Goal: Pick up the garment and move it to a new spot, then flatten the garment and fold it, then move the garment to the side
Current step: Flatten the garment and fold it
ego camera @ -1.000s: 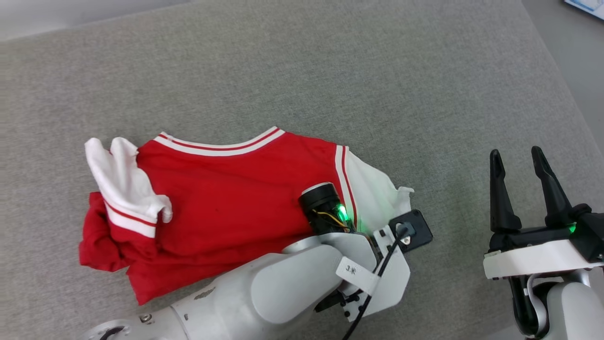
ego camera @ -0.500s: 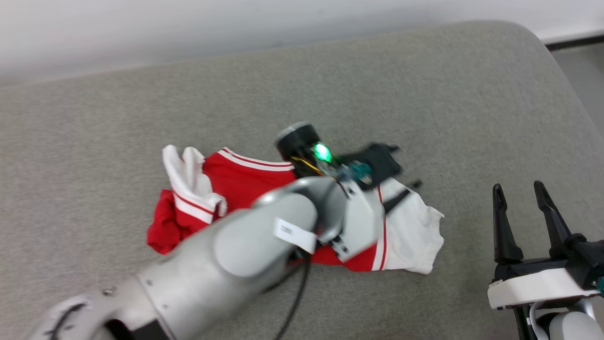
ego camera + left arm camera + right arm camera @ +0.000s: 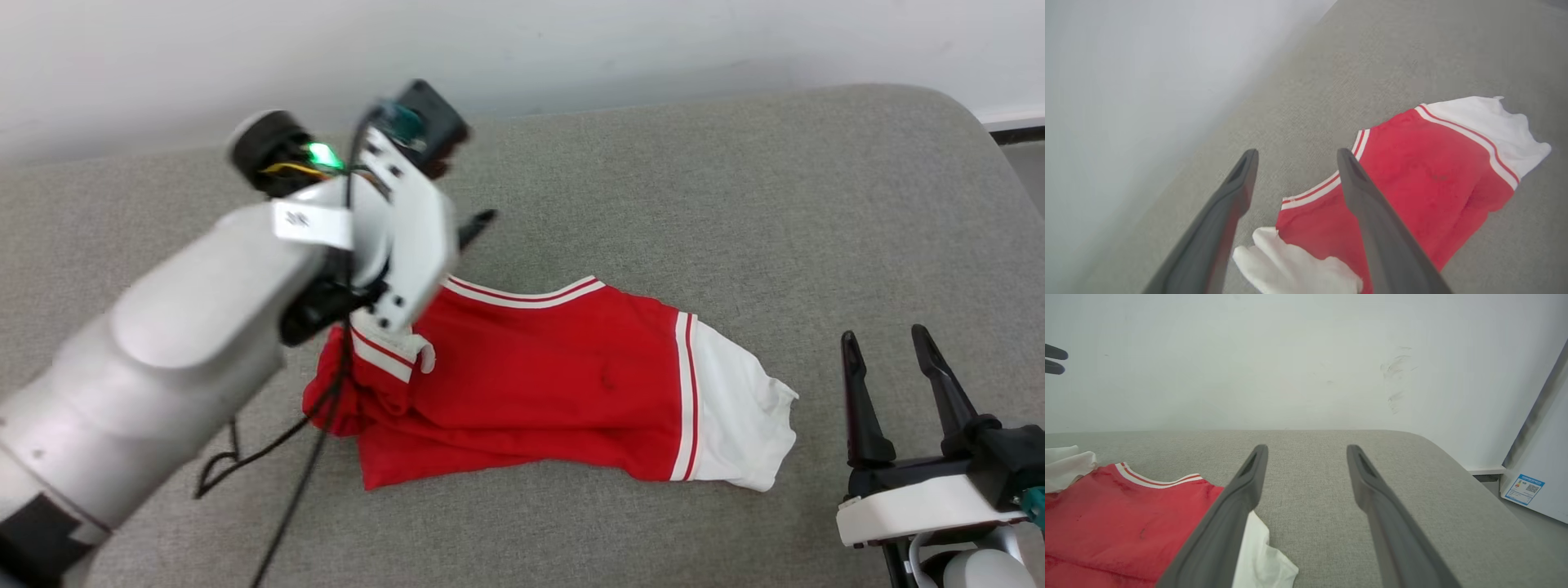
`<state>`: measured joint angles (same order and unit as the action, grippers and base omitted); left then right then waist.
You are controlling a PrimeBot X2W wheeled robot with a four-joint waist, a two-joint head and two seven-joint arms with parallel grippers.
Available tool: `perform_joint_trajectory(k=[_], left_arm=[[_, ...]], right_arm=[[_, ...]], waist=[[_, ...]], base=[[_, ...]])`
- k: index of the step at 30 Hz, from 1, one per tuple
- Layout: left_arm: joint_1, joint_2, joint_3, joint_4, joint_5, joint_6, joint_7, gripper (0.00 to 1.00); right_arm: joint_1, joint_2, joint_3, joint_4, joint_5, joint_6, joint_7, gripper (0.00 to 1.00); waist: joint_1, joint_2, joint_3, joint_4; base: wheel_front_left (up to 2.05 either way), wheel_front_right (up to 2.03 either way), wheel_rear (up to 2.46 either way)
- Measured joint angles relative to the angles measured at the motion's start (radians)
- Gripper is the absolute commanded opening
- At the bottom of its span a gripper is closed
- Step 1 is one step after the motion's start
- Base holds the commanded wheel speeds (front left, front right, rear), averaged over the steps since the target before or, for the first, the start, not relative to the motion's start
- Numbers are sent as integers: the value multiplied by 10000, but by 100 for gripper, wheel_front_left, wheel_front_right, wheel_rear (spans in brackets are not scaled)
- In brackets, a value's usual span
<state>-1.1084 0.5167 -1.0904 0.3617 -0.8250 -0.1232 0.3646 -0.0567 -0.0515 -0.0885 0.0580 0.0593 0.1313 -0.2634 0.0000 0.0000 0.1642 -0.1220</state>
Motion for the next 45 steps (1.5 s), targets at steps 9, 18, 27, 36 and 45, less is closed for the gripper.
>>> perform_joint_trajectory(k=[9,18,27,36,45], left_arm=[[-356,1283,-211,401,-1160,-48,2136,100],[-350,1513,-1083,1103,-1313,-59,3101,100],[209,1676,-1534,1935,-1507,-59,3321,100],[499,1590,-1542,2307,-1662,-59,2569,0],[523,1373,-1676,2092,-1576,-75,825,0]], right_arm=[[-97,0,-38,-48,-52,0,0,100],[-527,0,38,-127,-33,0,0,100],[-758,0,33,-140,15,0,0,100],[-855,0,17,-102,17,0,0,100],[-662,-2,-121,-56,-56,0,0,100]], waist=[[0,0,410,-212],[0,0,1117,-445],[0,0,1676,-700],[-1,0,1679,-679],[0,0,1213,-486]], base=[[0,0,0],[0,0,0],[0,0,0],[0,0,0],[0,0,0]])
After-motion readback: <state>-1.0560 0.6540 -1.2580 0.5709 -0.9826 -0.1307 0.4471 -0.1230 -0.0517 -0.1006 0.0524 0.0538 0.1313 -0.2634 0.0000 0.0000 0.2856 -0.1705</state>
